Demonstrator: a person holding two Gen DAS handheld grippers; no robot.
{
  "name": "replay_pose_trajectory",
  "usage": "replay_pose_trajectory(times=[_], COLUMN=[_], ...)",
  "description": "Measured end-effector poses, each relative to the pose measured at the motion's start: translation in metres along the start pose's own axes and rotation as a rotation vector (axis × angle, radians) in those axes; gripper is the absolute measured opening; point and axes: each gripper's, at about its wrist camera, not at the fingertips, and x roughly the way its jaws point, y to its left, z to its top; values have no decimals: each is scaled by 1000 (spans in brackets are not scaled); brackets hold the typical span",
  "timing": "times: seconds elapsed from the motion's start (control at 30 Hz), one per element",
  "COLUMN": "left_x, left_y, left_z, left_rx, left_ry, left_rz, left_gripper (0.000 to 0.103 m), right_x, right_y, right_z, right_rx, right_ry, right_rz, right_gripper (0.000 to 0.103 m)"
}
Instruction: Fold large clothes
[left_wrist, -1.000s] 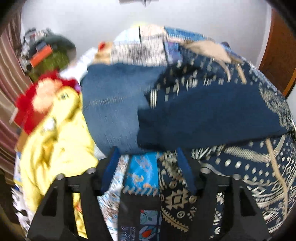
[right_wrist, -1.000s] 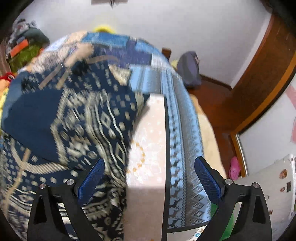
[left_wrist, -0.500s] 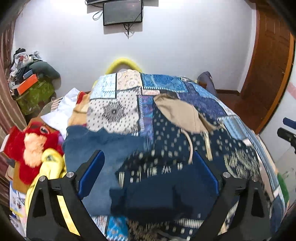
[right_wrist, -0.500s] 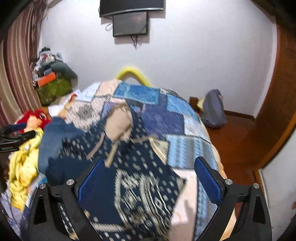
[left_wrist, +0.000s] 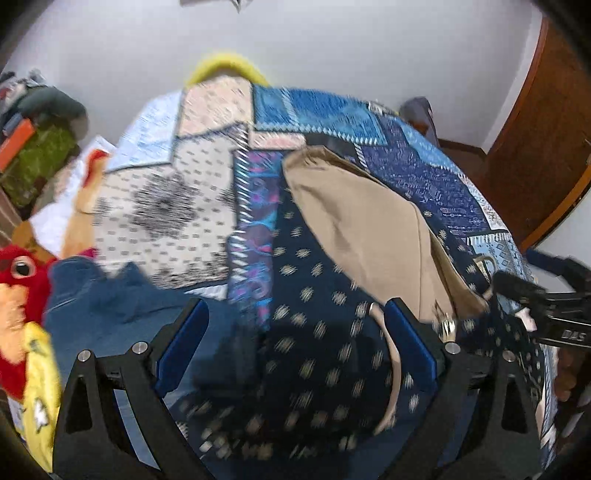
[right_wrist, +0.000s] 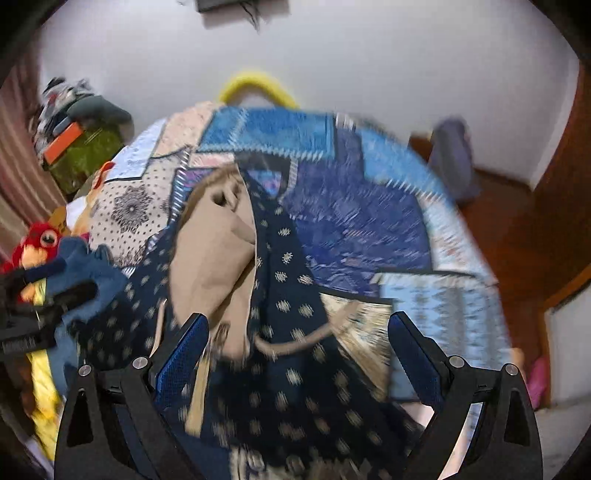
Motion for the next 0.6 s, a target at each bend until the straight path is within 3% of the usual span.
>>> replay_pose_trajectory(times=[0.17,0.3,0.33,0.4,0.43,0.47,0.5,0.53,0.6], left_x=[55,91,95,100,100,98,96,92,77], left_y=[10,21,22,23,23,22,20,16,9], left_z=[18,23,24,23,22,21,20,19,18], left_rx=[-133,-209,-220,-246,-256,-262,-263,-255,-224], left_ry=[60,113,115,115,105,90,82,78,53], left_rz=[14,11,5,-39,-54,-68,-85,-91,-93], left_gripper=[96,94,84,64,54,36,28,18,13], right_x=[71,98,97,95,93,92,91,89,81], right_y=[-24,-29,-28,-27,-25,-23,-21,-20,-18], right_z=[13,15,16,18,18,18,18,17,16], right_rx=[168,212,208,184,172,164,158,156,153], right_ry=[150,156,128,93,78,69,63,57,45], right_rz=[107,110,113,134,148,151,153,156,149], right_gripper=[95,82,77,51,45,32,19,14,10])
